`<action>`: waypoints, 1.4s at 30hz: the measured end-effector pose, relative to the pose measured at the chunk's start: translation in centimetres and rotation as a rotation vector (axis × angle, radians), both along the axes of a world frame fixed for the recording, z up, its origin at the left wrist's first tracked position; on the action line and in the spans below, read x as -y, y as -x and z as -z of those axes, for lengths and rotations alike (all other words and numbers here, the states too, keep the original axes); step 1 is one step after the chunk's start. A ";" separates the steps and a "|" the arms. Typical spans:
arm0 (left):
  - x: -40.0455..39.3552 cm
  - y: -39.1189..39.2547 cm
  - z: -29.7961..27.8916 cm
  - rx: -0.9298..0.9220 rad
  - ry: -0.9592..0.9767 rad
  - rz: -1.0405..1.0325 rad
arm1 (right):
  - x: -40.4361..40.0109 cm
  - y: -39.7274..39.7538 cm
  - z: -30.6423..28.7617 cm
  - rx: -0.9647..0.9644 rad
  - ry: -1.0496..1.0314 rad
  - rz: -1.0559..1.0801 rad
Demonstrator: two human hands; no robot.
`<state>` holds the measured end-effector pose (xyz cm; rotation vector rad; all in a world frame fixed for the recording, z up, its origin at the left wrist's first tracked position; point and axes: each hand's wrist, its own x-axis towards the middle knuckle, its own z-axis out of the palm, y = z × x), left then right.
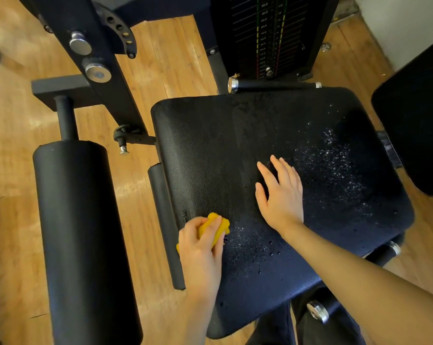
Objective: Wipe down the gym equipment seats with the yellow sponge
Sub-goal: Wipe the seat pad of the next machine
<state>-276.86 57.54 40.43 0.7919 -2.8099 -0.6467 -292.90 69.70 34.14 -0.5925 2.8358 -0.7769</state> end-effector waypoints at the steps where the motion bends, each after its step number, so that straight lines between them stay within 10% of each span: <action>1: 0.3 0.3 0.1 0.004 -0.007 0.000 | 0.1 0.0 0.0 -0.001 0.000 0.000; 11: 6.1 9.4 0.7 -0.067 -0.003 -0.049 | 0.0 0.0 0.0 -0.001 -0.007 0.001; 42: 2.5 0.4 -0.4 -0.022 -0.130 -0.152 | 0.3 0.0 -0.3 0.008 -0.044 0.007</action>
